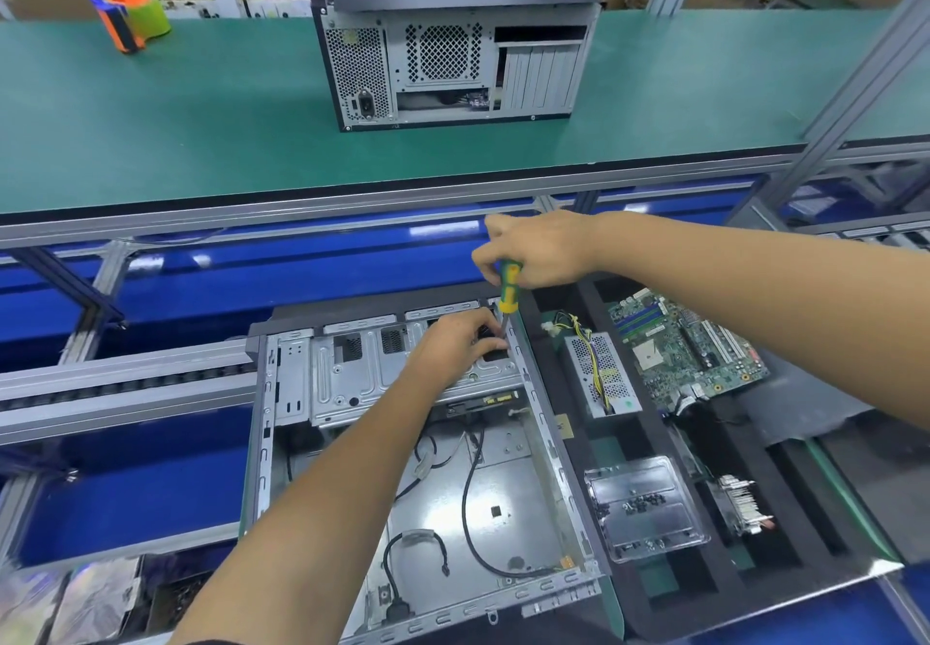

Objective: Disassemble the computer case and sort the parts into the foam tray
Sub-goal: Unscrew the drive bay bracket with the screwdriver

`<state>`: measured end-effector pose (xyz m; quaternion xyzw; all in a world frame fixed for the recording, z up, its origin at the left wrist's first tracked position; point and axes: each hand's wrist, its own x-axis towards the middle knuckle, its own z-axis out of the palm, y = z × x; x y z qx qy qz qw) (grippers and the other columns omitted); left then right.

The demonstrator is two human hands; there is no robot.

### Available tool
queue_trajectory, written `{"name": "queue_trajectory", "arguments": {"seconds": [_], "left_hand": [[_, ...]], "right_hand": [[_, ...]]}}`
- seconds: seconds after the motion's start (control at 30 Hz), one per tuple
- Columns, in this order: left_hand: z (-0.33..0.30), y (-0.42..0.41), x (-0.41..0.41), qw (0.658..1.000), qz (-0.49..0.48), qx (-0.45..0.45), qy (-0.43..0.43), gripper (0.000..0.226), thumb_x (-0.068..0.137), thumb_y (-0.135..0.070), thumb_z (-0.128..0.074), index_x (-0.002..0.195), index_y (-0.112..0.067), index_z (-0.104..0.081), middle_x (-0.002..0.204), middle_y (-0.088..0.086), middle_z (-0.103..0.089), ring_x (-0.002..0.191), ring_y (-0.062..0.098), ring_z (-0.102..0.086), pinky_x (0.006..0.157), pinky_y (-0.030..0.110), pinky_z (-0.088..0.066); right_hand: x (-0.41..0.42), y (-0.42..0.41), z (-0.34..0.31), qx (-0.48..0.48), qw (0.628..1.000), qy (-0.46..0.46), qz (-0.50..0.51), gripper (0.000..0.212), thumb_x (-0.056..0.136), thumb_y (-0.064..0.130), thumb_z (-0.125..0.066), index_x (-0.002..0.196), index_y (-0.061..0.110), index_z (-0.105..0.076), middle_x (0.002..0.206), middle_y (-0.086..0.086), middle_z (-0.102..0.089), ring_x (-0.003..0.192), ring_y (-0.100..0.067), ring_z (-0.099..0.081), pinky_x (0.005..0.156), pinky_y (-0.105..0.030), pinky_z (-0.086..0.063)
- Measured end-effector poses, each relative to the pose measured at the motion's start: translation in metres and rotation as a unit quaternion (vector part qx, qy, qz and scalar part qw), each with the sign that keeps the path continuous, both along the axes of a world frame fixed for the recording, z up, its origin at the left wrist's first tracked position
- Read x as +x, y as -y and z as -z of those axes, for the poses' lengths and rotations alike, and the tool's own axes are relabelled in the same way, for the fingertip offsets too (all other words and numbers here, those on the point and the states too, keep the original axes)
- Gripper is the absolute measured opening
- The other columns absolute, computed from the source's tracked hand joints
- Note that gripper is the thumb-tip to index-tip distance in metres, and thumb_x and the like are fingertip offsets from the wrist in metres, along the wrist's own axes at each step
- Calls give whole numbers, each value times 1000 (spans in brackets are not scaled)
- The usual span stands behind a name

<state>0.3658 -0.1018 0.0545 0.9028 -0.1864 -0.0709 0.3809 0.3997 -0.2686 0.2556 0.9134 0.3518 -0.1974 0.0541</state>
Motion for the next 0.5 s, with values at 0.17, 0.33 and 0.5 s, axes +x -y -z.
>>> {"name": "queue_trajectory", "arguments": {"seconds": [0.17, 0.33, 0.5], "left_hand": [[0, 0, 0, 1000, -2, -4, 1, 13, 90, -42, -76, 93, -32, -67, 77, -14, -64, 71, 5, -57, 68, 35, -50], [0, 0, 0, 1000, 2, 8, 9, 14, 91, -42, -75, 95, -31, -66, 75, -16, -61, 68, 3, -54, 66, 33, -49], [-1, 0, 0, 1000, 0, 12, 19, 16, 91, -41, -75, 95, -28, -66, 71, -14, -58, 66, 2, -53, 62, 31, -45]], "right_hand": [[-4, 0, -2, -25, 999, -11, 45, 7, 92, 33, -54, 94, 33, -61, 93, 9, -50, 82, -17, -54, 59, -33, -32], [1, 5, -3, -15, 999, 5, 36, 10, 93, 24, -51, 100, 31, -50, 90, 2, -52, 72, -25, -50, 56, -34, -32], [-1, 2, -4, -11, 999, 7, 41, 19, 91, 39, -59, 106, 32, -50, 95, 6, -48, 75, -22, -54, 56, -34, -33]]}}
